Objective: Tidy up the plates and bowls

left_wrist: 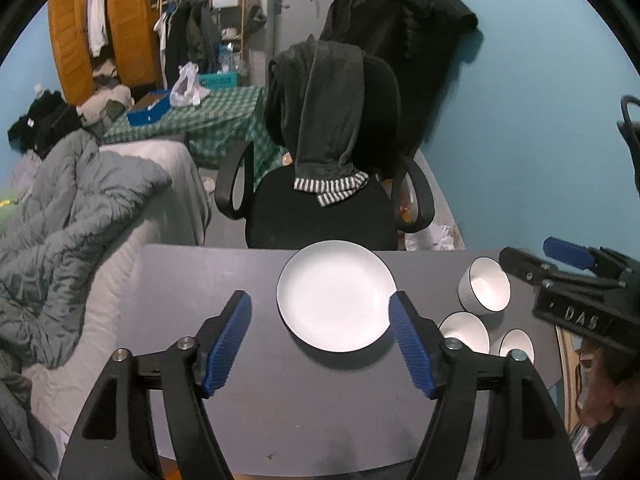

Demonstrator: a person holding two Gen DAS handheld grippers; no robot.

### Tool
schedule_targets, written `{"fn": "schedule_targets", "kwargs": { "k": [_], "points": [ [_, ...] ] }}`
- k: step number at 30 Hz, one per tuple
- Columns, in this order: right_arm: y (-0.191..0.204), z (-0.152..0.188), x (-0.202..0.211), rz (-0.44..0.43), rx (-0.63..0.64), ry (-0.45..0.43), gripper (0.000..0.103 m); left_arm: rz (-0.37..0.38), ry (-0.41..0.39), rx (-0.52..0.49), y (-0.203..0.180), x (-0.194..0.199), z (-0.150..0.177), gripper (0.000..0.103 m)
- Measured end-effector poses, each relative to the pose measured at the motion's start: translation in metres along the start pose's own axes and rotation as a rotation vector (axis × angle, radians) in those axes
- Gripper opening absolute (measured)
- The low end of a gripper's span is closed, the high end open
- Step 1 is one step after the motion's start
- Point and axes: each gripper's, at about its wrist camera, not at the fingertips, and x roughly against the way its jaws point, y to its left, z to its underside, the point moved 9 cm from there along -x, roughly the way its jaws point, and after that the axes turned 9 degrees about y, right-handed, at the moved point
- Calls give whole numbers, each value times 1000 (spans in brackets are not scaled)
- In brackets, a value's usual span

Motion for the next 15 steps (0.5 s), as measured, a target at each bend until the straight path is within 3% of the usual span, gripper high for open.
{"fn": "schedule_targets", "kwargs": {
  "k": [15],
  "points": [
    [-34,13,66,19,-105,-103,71,32,-73,-115,-37,43,-7,80]
  ]
}}
